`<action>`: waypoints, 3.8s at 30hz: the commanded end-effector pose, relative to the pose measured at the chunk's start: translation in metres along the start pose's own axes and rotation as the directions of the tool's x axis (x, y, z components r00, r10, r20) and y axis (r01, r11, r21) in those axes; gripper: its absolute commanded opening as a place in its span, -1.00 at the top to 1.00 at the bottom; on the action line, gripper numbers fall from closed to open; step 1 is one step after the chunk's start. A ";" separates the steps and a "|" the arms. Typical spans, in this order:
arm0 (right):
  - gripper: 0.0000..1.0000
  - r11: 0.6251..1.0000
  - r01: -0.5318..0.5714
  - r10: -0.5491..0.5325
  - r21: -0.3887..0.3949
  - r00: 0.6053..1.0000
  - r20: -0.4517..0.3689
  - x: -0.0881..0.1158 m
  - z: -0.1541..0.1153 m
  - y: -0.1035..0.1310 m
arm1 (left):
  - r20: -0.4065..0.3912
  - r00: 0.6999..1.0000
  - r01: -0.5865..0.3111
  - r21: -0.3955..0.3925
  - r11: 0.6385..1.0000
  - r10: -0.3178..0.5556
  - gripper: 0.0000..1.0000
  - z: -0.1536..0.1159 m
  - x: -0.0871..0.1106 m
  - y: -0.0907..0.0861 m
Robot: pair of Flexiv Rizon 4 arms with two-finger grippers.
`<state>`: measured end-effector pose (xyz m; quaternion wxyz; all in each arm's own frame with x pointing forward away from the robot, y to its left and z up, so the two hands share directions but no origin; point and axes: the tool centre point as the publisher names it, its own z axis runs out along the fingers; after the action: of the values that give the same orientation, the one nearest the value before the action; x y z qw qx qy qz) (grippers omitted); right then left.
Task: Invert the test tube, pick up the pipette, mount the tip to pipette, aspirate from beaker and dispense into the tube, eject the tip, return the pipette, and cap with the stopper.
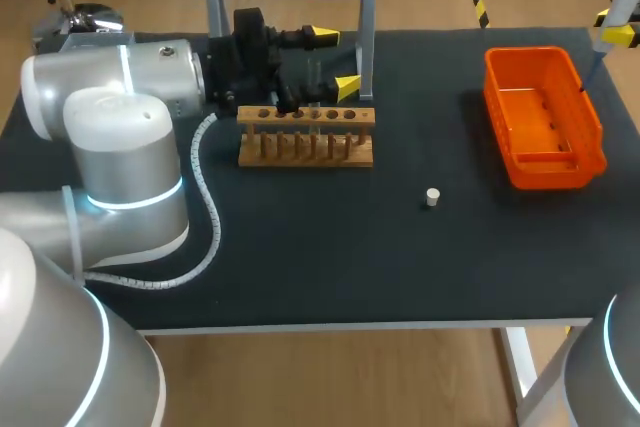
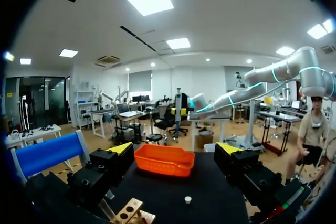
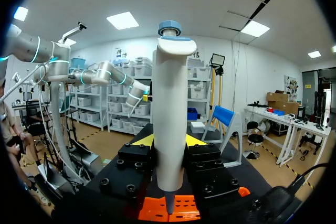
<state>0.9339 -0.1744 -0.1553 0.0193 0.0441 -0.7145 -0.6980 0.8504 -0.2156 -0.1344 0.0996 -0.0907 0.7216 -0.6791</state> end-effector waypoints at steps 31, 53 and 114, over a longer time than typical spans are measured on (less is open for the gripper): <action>1.00 1.000 -0.005 0.005 0.031 1.000 -0.011 0.016 0.037 -0.008 | 0.004 1.000 0.000 -0.001 1.000 0.000 -1.00 0.001 0.001 0.000; 1.00 0.999 0.049 -0.049 -0.010 0.999 -0.013 0.067 0.160 0.003 | 0.004 1.000 0.000 -0.001 1.000 0.000 -1.00 0.001 0.001 0.000; 1.00 0.998 0.069 -0.068 -0.002 0.981 -0.179 0.066 0.370 -0.013 | 0.004 1.000 0.000 -0.001 1.000 0.000 -1.00 0.001 0.001 0.000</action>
<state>0.8364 0.1826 -0.1796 0.0606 0.1323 -0.7086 -0.6904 0.8505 -0.2140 -0.1334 0.0976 -0.0896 0.7230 -0.6780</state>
